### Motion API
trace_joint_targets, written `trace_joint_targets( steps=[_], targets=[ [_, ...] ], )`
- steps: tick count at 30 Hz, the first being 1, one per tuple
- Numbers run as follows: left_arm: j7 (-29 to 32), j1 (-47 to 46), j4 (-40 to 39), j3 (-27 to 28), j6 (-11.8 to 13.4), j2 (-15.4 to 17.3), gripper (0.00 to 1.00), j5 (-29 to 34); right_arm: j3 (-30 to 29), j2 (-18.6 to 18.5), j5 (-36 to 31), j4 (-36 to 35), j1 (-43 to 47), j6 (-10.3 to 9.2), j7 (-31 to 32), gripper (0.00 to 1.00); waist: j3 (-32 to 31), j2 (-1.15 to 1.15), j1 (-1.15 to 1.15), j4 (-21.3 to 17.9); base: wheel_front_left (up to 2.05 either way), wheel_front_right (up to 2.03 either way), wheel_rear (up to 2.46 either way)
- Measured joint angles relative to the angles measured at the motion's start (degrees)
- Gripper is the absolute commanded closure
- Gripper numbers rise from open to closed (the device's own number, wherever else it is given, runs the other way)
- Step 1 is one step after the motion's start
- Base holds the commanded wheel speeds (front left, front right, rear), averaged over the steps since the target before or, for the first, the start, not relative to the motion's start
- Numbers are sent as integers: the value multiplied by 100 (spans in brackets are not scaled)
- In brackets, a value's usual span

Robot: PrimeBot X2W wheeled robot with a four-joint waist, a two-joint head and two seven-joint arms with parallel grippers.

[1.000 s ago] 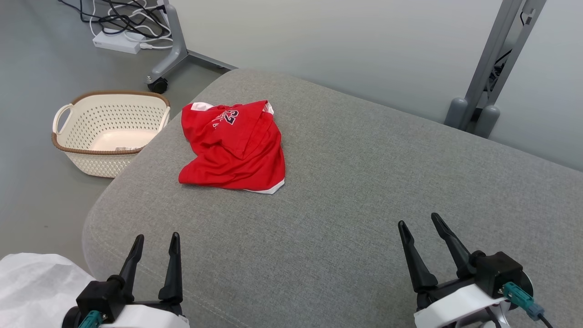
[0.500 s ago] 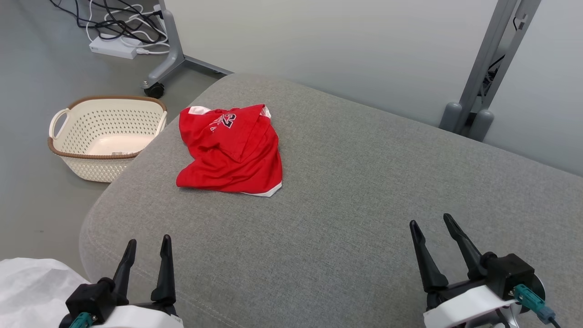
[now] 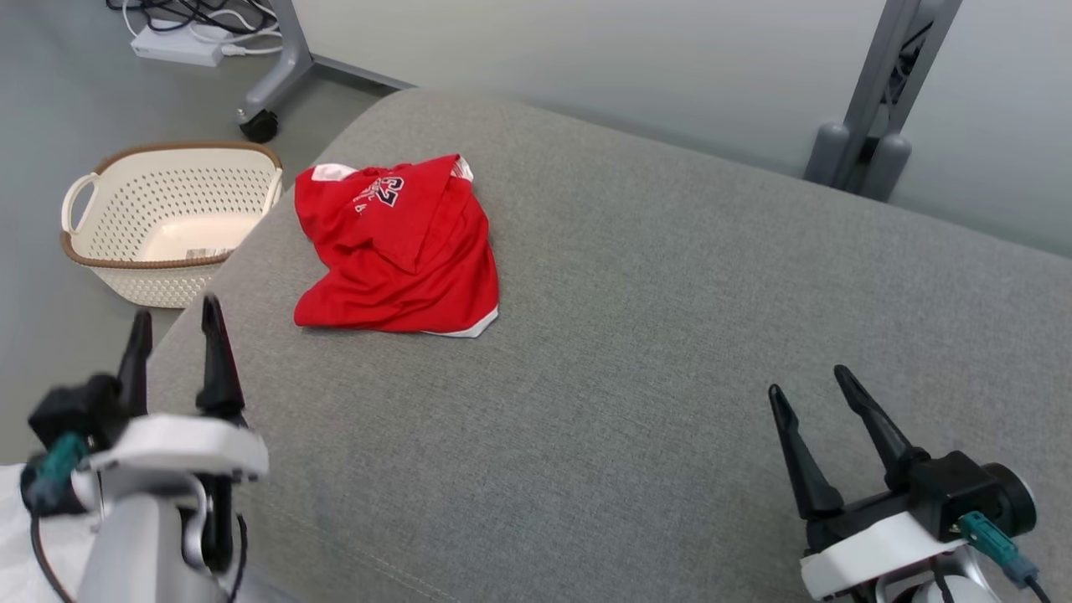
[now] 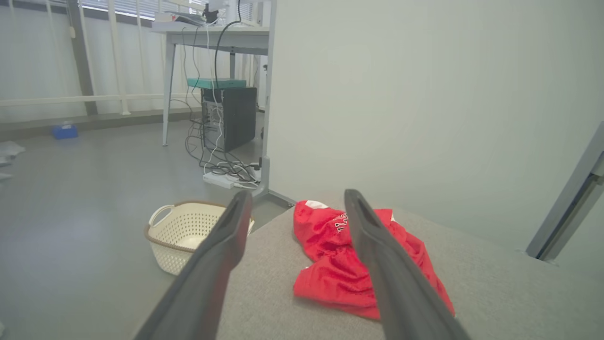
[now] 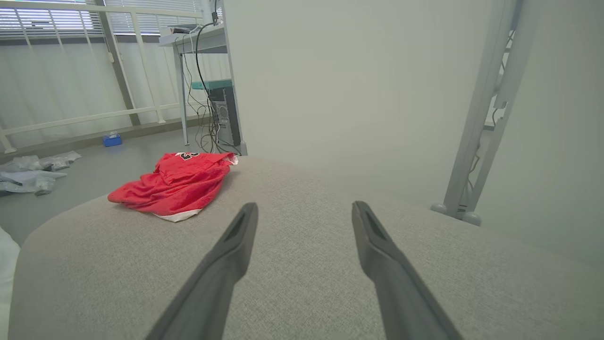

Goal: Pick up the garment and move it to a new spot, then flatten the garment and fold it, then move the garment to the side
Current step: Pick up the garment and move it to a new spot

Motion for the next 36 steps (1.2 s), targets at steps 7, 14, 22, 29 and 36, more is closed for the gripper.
trace_joint_targets(
  steps=[7, 14, 22, 29, 36],
  targets=[
    [595, -1671, 1742, -109, -138, 371, 0, 38, 83, -391, -55, -118, -247, 1, 0, 0, 410, 0, 0, -146, 0, 0, 0],
    [1744, -3031, 2986, -357, -281, 701, 0, 46, 191, -692, -82, -334, -619, 1, 0, 0, 949, 0, 0, -412, 0, 0, 0],
    [2776, -4029, 3880, -450, -480, 757, 0, -259, 226, -962, -78, -552, -836, 1, 0, 0, 1561, 0, 0, -728, 0, 0, 0],
    [3084, -4422, 4488, -453, -388, 982, 0, -309, 326, -1007, -69, -634, -1015, 1, 0, 0, 1913, 0, 0, -1065, 0, 0, 0],
    [3226, -4638, 4798, -478, -146, 1111, 0, -318, 310, -1017, -70, -669, -1067, 1, 0, 0, 2182, 0, 0, -1322, 0, 0, 0]
  ],
)
